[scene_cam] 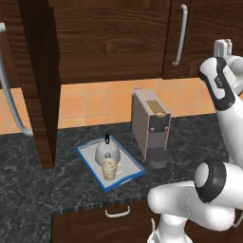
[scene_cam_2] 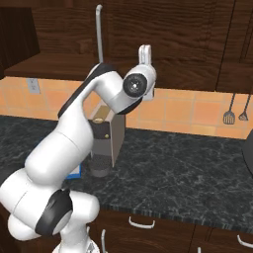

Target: Pick the kettle from the counter and place it on the tray. Then pick the mug from the cabinet and place it on the tray. Then close the cabinet doors.

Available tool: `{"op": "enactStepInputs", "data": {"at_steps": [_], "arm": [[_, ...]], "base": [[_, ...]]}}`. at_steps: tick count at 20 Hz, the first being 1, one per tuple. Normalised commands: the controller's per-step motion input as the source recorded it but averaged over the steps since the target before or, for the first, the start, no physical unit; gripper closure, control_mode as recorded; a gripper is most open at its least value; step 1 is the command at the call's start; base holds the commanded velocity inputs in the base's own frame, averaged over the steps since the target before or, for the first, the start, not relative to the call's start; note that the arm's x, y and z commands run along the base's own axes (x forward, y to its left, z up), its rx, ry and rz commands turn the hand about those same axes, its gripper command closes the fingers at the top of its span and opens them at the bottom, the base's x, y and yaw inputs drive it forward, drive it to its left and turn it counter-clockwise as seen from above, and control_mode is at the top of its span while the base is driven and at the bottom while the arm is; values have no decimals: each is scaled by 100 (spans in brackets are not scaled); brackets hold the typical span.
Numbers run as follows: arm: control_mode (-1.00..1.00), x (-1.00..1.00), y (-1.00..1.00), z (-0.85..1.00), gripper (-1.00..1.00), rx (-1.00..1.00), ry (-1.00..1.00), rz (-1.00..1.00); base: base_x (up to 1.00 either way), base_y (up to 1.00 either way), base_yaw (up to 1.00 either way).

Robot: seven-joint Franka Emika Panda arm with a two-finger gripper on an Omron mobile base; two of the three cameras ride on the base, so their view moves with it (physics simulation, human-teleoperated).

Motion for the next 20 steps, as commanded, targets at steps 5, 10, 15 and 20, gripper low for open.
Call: {"op": "enactStepInputs", "data": {"at_steps": [5, 10, 15, 20], "arm": [[-100, 19, -1, -1, 100, 4, 6, 1], [-100, -86, 15, -7, 100, -3, 3, 14], [-100, -96, 74, -27, 100, -19, 5, 23], [-100, -96, 93, -46, 100, -29, 7, 25]], "base": [[0, 0, 0], [0, 0, 0], [0, 0, 0], [0, 0, 0]]}}
